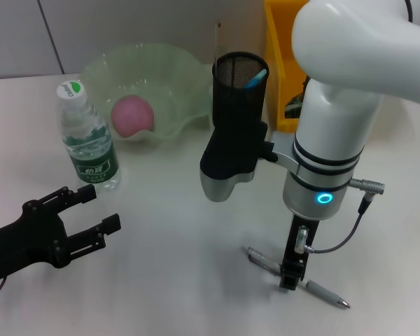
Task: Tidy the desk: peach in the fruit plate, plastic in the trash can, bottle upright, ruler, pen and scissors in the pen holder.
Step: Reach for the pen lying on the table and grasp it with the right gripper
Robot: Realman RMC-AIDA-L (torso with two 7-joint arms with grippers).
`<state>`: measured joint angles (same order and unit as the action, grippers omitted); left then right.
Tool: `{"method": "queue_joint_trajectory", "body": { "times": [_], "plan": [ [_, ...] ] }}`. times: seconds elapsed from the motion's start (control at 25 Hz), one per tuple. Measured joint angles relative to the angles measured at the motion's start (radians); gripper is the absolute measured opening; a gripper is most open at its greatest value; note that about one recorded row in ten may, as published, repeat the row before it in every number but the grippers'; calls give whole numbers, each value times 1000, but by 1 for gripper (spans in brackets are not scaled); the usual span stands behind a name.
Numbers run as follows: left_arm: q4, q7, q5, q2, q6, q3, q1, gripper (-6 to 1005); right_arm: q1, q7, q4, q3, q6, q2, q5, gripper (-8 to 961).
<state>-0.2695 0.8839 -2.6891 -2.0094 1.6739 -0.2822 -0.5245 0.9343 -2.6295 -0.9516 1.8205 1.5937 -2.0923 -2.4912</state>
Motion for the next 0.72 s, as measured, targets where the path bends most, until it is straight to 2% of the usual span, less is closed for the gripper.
{"method": "queue_joint_trajectory", "body": {
  "times": [0.64, 0.72],
  "plan": [
    [-3, 9, 0, 0, 0, 0, 0, 777, -9, 9, -20, 16, -7, 0, -2, 422],
    [-3, 9, 0, 0, 0, 1, 0, 777, -9, 9, -20, 19, -8, 0, -2, 374]
  ]
}}
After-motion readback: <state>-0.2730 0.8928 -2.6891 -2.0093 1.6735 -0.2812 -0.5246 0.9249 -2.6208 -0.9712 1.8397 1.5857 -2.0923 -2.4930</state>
